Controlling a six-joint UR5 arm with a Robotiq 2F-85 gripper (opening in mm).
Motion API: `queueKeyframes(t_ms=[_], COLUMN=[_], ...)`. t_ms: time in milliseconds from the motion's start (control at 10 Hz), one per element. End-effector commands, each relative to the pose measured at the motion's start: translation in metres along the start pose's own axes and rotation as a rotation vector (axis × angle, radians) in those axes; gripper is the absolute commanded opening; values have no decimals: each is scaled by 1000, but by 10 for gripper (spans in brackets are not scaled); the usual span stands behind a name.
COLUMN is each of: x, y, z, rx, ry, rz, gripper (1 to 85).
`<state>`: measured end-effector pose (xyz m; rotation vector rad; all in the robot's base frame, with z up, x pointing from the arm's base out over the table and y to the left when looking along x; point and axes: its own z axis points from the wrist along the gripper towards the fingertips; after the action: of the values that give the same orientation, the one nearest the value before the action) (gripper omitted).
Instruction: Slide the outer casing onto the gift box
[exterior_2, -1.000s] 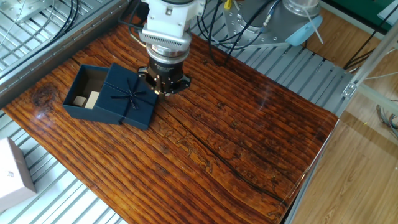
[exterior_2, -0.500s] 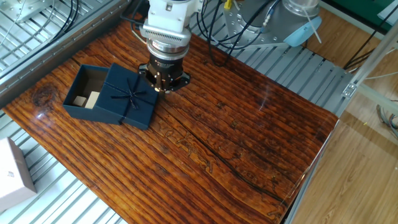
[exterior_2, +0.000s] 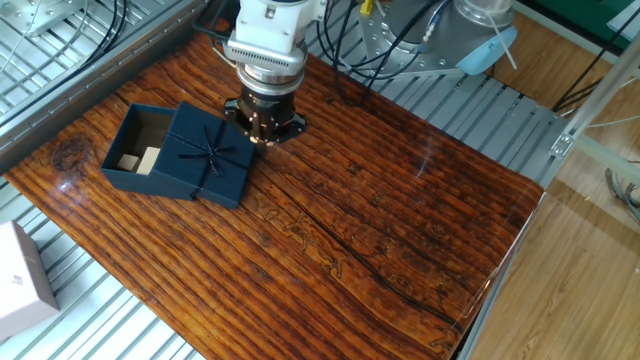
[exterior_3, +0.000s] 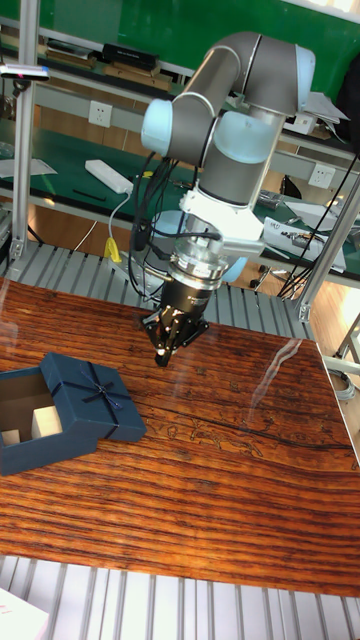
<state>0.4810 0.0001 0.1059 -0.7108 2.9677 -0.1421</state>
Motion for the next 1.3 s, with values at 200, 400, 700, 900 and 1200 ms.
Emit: queueKeyframes(t_ms=[200,400,700,900,1200], x=[7,10,13,11,9], y=[4,1,1,1,3], z=[1,14,37,42,65], rx=[-24,-21,-7,-15,-13], ry=[25,32,34,38,5], rz=[27,11,12,11,6], gripper=[13,13,13,13,13])
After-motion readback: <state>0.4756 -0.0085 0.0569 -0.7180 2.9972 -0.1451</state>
